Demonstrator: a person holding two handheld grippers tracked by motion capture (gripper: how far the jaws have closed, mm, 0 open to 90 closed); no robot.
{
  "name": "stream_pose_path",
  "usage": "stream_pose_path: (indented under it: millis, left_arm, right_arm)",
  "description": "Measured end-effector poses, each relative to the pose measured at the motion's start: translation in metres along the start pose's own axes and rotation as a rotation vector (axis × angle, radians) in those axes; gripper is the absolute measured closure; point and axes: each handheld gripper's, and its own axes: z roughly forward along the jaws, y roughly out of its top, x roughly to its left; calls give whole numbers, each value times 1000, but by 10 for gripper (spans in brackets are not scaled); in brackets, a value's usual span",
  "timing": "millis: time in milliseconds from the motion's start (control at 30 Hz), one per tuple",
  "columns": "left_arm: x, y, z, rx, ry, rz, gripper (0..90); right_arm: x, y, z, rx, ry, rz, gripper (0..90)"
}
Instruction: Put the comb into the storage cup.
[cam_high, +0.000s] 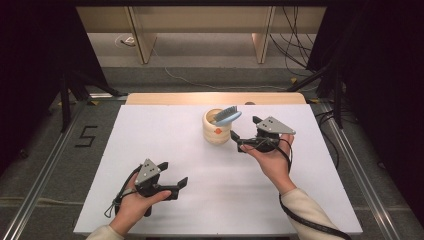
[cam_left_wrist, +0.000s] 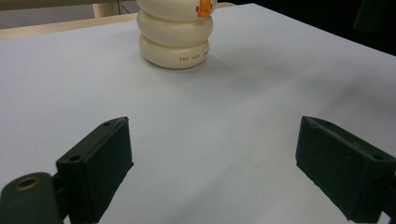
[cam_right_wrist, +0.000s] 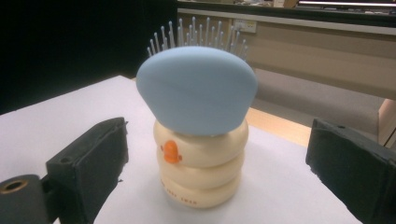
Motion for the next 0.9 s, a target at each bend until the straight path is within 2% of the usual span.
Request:
stream_pose_path:
  millis: [900]
  left_arm:
    - [1,0,-1,-1,8,1,101]
  right_arm:
    - [-5,-20,-39,24,16,-7,69]
